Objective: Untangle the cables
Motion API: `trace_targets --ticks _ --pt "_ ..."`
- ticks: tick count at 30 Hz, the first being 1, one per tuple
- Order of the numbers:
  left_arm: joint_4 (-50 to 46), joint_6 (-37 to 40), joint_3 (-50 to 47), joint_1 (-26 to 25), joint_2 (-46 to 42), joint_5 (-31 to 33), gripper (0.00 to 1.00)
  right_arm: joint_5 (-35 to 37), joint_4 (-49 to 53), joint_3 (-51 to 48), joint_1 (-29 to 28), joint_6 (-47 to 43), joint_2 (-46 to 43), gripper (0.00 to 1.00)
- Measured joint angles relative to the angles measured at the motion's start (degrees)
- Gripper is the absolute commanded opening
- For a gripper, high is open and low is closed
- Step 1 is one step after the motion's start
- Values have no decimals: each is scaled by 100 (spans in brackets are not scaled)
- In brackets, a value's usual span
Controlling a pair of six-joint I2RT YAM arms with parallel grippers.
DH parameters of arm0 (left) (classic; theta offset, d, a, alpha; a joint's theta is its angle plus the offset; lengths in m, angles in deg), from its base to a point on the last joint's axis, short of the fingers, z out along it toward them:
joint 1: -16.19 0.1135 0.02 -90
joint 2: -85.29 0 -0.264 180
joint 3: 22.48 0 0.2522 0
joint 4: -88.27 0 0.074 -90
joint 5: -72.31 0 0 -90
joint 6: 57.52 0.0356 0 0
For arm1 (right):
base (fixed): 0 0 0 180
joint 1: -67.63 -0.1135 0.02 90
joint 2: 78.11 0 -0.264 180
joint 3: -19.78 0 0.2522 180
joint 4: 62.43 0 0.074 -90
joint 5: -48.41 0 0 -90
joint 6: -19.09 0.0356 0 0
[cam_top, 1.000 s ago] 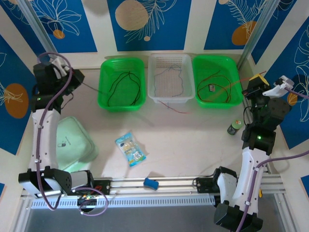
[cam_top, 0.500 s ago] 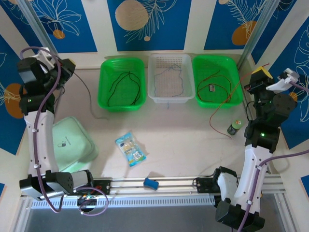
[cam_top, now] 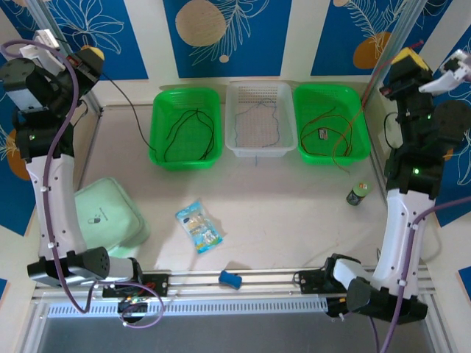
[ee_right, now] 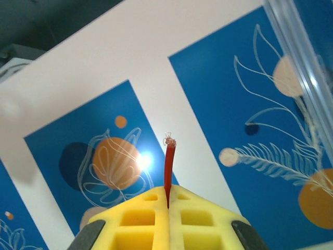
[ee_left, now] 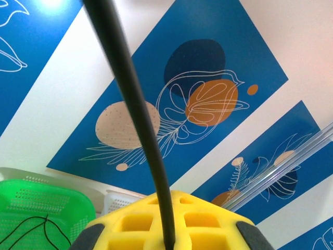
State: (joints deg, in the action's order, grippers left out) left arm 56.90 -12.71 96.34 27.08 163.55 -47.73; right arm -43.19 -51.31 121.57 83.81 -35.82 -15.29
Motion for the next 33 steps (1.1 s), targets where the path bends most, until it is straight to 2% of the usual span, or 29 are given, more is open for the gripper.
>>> trace_targets --ticks 7,17,33 --pt "-15 2 15 -83 212 0 0 81 -63 1484 -98 -144 1130 0" --pt "-83 0 481 -181 535 0 0 245 361 3860 -129 -317 2826 0" --pt "-166 9 516 -437 625 2 0 297 726 4690 -33 -380 4221 0"
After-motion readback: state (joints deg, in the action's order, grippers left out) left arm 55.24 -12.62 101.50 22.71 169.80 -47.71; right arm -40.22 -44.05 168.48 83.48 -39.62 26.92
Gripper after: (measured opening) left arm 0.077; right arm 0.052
